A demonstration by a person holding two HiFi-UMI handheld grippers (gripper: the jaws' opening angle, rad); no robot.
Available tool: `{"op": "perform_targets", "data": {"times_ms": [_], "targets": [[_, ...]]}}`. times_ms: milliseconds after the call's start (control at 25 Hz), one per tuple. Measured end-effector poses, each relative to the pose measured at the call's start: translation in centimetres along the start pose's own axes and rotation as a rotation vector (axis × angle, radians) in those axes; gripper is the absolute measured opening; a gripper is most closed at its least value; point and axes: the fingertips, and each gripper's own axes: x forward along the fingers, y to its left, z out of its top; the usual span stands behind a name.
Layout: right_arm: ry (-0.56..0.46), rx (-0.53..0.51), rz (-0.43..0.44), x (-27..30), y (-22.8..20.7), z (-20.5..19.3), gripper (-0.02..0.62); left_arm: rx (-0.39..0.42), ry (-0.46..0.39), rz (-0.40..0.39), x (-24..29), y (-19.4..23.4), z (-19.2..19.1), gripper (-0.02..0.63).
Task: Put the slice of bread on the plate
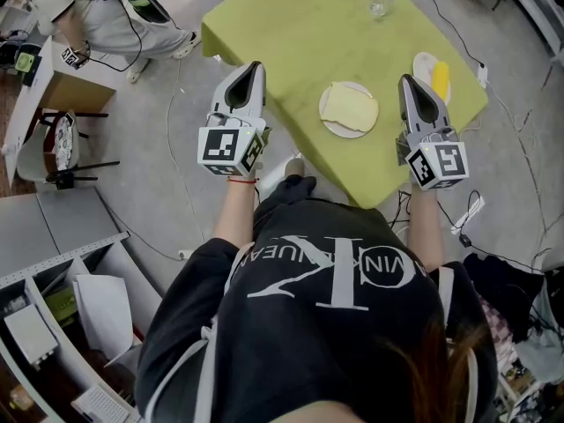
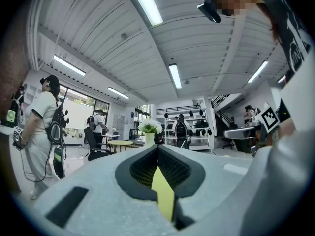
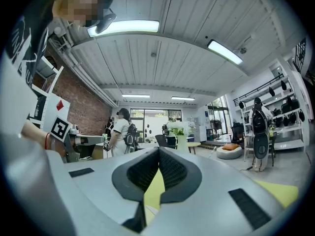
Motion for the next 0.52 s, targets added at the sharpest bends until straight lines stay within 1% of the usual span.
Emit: {"op": "perform_targets", "data": {"times_ms": [520], "targets": [[0.016, 0.009, 0.022, 0.4, 0.79, -0.42, 0.002, -0.005, 0.009, 0.017, -0.65, 0.75, -0.04, 0.009]]}}
